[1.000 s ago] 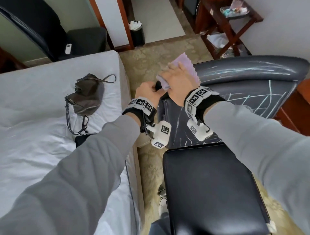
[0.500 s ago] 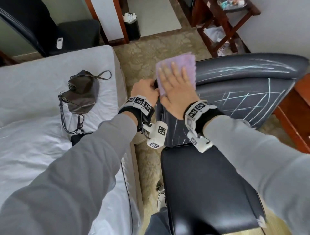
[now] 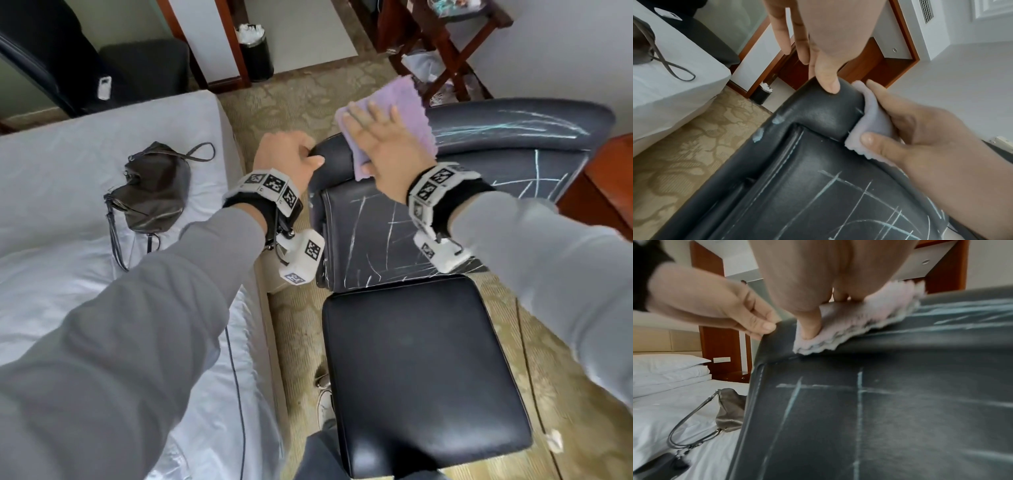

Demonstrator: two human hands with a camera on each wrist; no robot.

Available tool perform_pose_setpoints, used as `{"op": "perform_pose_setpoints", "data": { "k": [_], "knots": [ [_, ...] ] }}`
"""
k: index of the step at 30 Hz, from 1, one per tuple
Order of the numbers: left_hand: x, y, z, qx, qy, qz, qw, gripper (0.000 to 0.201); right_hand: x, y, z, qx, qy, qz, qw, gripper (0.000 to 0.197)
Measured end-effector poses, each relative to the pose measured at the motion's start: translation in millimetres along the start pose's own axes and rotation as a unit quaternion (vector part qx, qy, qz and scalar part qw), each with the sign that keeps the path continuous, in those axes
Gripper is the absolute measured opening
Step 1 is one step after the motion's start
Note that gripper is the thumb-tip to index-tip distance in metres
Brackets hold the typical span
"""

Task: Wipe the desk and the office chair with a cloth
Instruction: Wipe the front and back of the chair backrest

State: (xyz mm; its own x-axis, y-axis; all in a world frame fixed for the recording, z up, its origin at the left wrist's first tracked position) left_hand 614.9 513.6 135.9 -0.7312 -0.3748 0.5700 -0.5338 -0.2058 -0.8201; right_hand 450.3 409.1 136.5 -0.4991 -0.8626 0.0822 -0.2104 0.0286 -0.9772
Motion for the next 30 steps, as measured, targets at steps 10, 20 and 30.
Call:
{"op": "perform_pose_setpoints", "data": {
  "k": [10, 20, 30],
  "knots": [
    [1, 10, -2, 0.021, -0.006, 0.043, 0.999, 0.018, -34, 15, 19, 0.056, -0.054, -0.027, 0.997, 0.097],
    [18, -2, 5, -0.039, -0.105, 0.242, 0.964, 0.026, 127, 24, -39, 0.087, 0.124, 0.061, 0.987, 0.087],
    [48, -8, 8, -0.070, -0.129, 0.331, 0.932, 0.040, 108, 20, -24, 0.074, 0.042, 0.048, 0.995, 0.102]
  ]
}}
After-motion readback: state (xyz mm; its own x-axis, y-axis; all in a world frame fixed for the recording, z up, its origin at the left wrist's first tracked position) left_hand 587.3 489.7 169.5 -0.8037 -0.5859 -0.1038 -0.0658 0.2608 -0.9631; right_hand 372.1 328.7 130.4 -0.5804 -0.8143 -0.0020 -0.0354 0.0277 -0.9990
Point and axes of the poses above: each hand's wrist, its own z-axis towards the middle knuckle, its own y-axis out of the palm, x = y × z, the point moved 1 cm from there along z, towards the middle knuckle, and after that the axes turned 10 degrees about -x, right-handed, at the moved point
